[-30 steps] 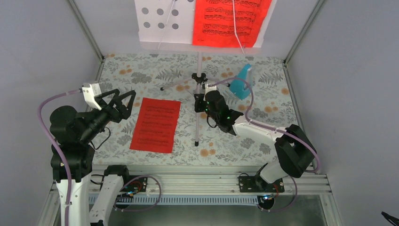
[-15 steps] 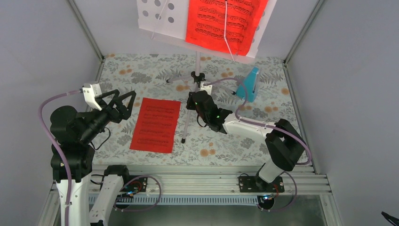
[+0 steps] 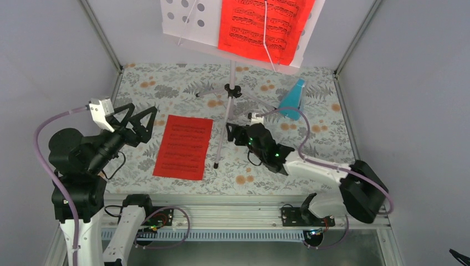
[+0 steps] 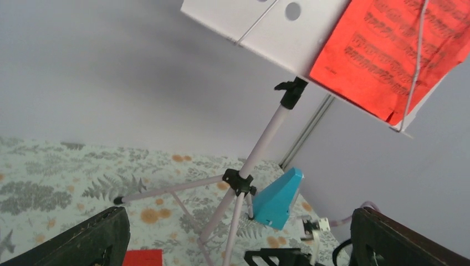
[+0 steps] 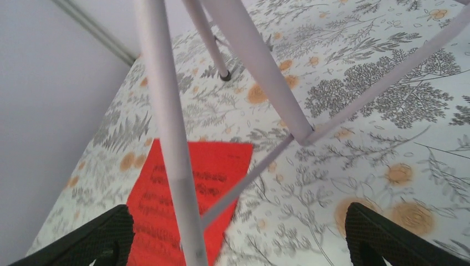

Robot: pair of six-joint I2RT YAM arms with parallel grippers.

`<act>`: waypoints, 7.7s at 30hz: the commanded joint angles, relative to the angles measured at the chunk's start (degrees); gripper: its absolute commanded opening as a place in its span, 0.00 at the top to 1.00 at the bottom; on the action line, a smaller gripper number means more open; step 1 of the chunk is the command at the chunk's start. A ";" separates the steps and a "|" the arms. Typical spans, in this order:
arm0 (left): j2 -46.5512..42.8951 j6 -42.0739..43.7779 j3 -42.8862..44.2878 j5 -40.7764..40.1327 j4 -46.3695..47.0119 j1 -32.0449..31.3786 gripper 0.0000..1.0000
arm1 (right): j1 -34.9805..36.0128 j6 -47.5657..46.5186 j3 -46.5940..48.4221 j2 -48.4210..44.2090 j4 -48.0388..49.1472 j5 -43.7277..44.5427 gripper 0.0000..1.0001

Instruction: Pack up the instrument practice props

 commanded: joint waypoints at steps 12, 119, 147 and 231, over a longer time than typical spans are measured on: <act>20.52 4.56 23.74 18.77 -4.54 0.17 0.11 | -3.77 -22.28 20.98 -24.55 -36.15 -27.34 0.11; 56.61 5.04 48.36 -8.51 4.35 -34.81 0.39 | -23.29 -13.77 58.05 -7.65 -35.68 -45.63 0.41; 56.88 2.99 46.89 1.18 17.05 -35.79 0.79 | -23.30 -12.48 59.55 -6.29 -33.18 -44.87 0.44; -9.08 -20.02 -30.40 -25.14 0.06 -32.90 0.98 | -23.27 -19.68 52.04 -8.77 -17.61 -43.23 0.46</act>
